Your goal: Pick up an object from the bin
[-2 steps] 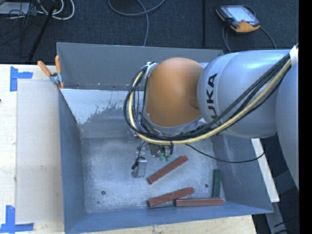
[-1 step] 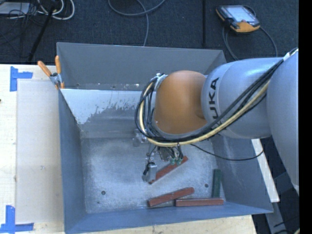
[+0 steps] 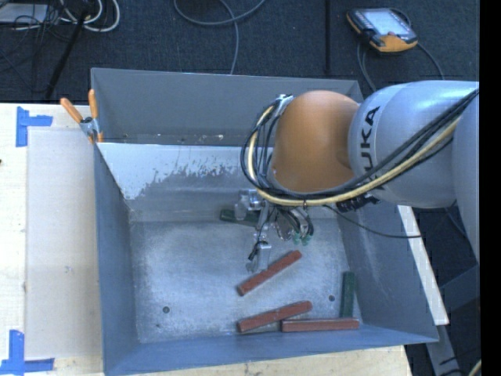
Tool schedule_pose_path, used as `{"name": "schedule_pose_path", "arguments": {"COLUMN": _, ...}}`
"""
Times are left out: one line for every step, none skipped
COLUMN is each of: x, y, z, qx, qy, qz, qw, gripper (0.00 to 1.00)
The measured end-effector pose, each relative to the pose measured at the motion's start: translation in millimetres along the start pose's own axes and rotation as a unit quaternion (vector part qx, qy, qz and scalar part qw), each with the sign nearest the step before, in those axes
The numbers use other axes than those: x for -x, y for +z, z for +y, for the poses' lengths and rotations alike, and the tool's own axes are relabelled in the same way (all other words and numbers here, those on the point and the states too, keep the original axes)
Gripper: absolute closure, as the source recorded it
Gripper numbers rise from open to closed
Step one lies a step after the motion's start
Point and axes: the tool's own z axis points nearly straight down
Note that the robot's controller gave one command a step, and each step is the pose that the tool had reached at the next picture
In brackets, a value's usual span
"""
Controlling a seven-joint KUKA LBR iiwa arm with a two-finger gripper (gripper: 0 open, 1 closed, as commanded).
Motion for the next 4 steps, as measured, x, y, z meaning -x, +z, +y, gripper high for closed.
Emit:
{"name": "schedule_pose_path", "arguments": {"x": -9.1, "y": 15, "z": -45, "qx": 0.0, "qy": -0.117, "qz": -0.0011, "qw": 0.9931, "gripper": 0.0}}
{"name": "schedule_pose_path", "arguments": {"x": -26.2, "y": 77, "z": -69, "qx": 0.0, "qy": -0.161, "qz": -0.0016, "qw": 0.9869, "gripper": 0.0}}
{"name": "schedule_pose_path", "arguments": {"x": -22.2, "y": 88, "z": -67, "qx": -0.002, "qy": -0.191, "qz": -0.0066, "qw": 0.9816, "gripper": 1.0}}
{"name": "schedule_pose_path", "arguments": {"x": -22.9, "y": 87, "z": -66, "qx": -0.002, "qy": -0.195, "qz": -0.0053, "qw": 0.9809, "gripper": 1.0}}
